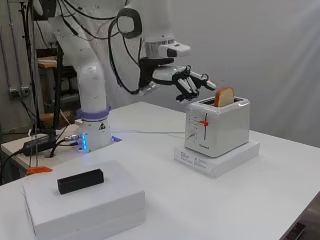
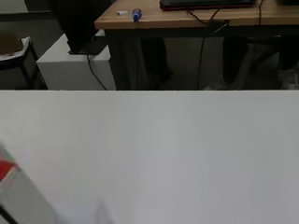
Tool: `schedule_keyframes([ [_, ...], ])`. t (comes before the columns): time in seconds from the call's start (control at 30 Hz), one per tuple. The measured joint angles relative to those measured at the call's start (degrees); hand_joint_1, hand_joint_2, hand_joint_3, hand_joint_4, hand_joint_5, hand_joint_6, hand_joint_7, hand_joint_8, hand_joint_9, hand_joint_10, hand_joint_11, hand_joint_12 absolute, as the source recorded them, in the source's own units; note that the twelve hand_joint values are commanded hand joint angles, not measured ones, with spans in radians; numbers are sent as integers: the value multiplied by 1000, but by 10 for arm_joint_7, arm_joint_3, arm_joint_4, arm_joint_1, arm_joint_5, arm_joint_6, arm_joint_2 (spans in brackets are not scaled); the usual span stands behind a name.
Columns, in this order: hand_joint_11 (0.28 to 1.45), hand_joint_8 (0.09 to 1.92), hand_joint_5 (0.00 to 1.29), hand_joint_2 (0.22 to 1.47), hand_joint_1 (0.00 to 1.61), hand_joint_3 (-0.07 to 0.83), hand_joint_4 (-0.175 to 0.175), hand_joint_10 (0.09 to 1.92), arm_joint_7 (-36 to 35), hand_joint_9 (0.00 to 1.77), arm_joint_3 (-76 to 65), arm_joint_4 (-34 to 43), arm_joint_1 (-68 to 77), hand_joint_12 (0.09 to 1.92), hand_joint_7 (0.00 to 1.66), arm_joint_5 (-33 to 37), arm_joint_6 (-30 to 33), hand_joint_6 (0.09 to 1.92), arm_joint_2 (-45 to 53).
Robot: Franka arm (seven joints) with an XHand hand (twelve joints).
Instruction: Teleoperate dual arm-hand system to toast a bread
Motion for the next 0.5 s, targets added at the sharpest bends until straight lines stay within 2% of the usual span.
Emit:
schedule_keyframes([
  [0.17,736,1528,269,1138,252,1,-126,1785,18,1160,-246,-8,279,1918,986,-31,10,87,-59],
  [0.23,818,1600,272,1136,249,0,-127,1838,21,1216,-307,-11,349,1920,1037,-39,15,87,-77],
  [0.43,1002,1877,250,1120,249,-2,-140,1919,26,1343,-360,-16,383,1920,1099,-46,24,87,-97],
  [0.5,1069,1920,253,1110,242,-3,-149,1920,26,1413,-373,-15,390,1920,1143,-50,25,87,-103],
])
